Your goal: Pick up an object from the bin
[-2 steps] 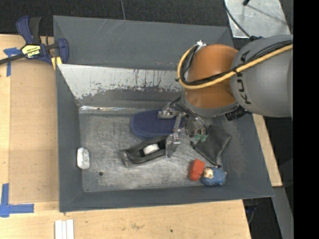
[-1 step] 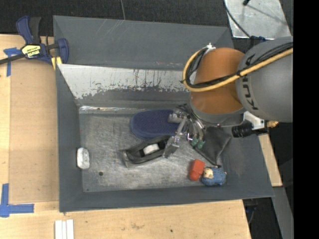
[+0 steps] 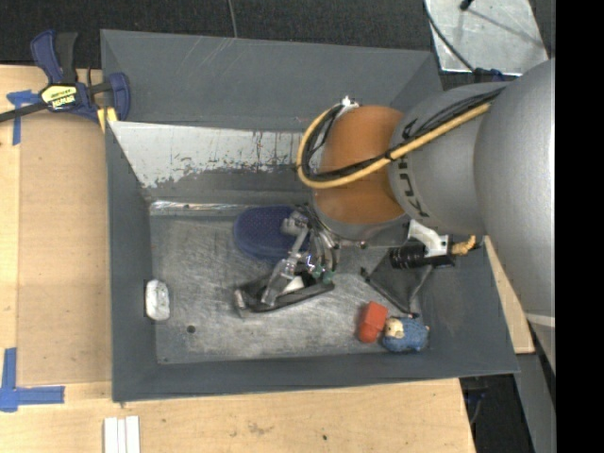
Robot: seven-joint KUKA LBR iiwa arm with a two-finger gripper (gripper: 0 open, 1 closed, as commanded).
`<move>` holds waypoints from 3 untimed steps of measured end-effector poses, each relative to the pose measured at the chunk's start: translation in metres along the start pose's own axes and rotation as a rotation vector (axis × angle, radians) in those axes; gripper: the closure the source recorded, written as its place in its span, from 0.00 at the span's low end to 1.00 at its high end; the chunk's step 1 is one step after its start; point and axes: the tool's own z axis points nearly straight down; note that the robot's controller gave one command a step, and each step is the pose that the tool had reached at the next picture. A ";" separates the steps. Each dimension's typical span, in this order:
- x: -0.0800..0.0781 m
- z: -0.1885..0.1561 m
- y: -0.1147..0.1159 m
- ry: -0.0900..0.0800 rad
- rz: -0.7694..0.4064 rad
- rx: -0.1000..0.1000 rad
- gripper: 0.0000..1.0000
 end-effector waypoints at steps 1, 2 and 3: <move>0.001 0.000 0.002 0.004 -0.001 -0.002 1.00; 0.003 0.001 0.003 0.003 0.048 0.001 1.00; 0.025 -0.012 0.018 0.000 0.278 0.027 1.00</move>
Offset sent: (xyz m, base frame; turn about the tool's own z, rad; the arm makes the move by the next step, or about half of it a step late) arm 0.0000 0.0000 0.0000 0.0000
